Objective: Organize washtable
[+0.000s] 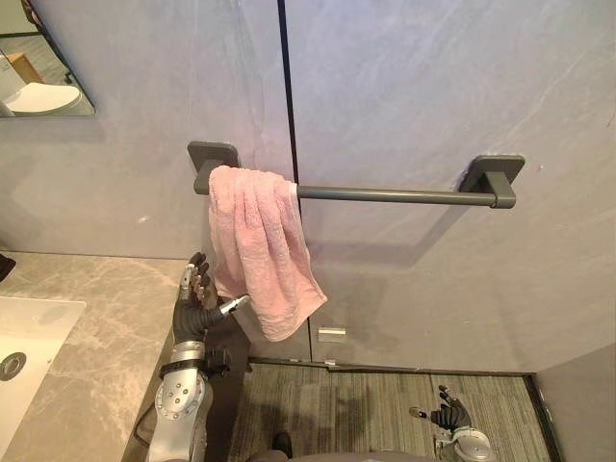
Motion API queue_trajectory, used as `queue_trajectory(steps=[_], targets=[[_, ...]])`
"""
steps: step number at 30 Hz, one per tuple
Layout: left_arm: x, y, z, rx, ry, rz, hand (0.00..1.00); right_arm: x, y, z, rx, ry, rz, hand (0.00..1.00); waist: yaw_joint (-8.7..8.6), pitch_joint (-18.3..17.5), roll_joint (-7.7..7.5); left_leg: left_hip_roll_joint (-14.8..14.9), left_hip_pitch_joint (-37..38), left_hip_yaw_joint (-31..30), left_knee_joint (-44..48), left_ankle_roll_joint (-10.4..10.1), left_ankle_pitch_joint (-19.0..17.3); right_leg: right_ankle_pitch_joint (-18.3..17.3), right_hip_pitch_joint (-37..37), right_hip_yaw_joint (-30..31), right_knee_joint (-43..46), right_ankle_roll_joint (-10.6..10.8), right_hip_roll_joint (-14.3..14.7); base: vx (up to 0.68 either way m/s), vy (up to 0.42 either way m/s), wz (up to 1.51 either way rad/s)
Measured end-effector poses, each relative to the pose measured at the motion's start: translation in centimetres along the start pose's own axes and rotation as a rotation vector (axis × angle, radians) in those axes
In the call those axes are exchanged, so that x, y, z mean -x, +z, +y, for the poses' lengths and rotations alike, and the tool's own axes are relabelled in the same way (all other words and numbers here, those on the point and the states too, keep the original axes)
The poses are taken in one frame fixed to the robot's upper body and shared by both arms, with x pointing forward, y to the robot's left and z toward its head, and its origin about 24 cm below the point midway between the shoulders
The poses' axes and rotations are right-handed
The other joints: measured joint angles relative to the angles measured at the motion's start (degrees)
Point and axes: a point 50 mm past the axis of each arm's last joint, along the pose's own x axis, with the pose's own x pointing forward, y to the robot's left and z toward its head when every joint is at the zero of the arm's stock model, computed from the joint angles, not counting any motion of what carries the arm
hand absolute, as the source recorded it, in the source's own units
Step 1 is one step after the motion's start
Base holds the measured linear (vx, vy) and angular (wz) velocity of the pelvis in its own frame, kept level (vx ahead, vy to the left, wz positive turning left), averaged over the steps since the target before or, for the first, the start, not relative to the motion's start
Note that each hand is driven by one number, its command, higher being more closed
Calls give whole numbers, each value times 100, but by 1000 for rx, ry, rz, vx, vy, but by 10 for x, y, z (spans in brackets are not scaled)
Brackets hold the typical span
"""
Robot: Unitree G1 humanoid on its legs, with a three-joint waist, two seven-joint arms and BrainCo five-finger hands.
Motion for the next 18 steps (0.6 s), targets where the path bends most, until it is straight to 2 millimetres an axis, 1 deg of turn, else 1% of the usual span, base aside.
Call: queue_trajectory(steps=[2,8,10,13,18], targets=[[-1,4,2,-9,-5,-23,0,0,1,0,19,7,-4,0,-1,-2,-2,0,0,0,0,0,0,0,0,2,-1,0,0,0,0,0],[-3,6,9,-36,3,-32,0,-1,1,-3,34,3,-6,0,-3,-6,-6,4,2,9,0,0,0,1,1,11,-5,-2,6,0,0,0],[-4,7,12,-52,3,-35,0,-1,2,-3,37,3,-8,0,-3,-6,-7,6,8,19,-1,0,0,2,2,20,-5,-3,8,0,0,0],[-5,10,23,-80,28,-44,0,-1,2,-5,49,10,-9,0,-3,-6,-8,9,21,33,-4,-1,0,4,8,32,-9,-4,11,0,0,0],[-6,12,31,-98,50,-51,0,-2,4,-4,52,20,-12,0,-2,-11,-15,12,25,37,-6,-1,0,7,13,39,-17,-7,15,0,0,0]])
